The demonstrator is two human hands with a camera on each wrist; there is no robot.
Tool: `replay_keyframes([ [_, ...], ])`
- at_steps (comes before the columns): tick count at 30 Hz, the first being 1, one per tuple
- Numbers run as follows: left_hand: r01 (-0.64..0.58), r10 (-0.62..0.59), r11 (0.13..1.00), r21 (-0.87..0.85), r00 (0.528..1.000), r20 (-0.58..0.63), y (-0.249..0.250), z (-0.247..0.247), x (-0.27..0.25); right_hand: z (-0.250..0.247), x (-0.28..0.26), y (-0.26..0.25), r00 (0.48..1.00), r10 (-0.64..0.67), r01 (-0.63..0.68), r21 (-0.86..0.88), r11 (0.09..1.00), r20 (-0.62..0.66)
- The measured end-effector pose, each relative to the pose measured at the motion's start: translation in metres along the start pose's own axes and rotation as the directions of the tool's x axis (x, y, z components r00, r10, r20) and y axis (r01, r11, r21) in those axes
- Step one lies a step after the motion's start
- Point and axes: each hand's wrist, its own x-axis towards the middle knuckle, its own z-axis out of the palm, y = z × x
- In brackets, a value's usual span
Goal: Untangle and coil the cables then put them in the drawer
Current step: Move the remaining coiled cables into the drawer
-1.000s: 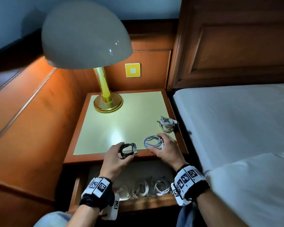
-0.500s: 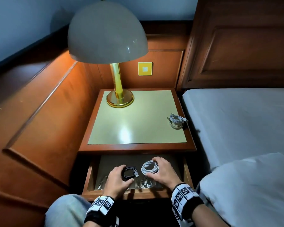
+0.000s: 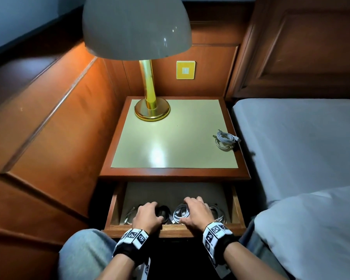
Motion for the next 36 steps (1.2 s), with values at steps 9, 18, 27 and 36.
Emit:
replay_keyframes([
  [9,-0.078,0.078,0.99,-0.116,0.997,-0.01,-0.004,-0.002,-0.002,-0.001,-0.001,0.005,1.0,-0.014,0.014,0.016,1.0,0.004],
  [18,-0.263,0.243,0.952,-0.157,0.96,-0.136,0.01,-0.019,-0.016,-0.024,-0.013,0.01,0.99,-0.077,0.091,0.118,0.989,-0.118],
  [27,-0.438,0.399,0.895,-0.086,0.871,-0.285,0.057,-0.069,-0.013,-0.095,-0.014,0.027,0.921,-0.134,0.209,0.177,0.962,-0.365],
  [36,-0.508,0.473,0.856,-0.095,0.844,-0.254,0.138,-0.091,0.037,-0.169,0.013,0.072,0.881,0.01,0.116,0.237,0.964,-0.473],
])
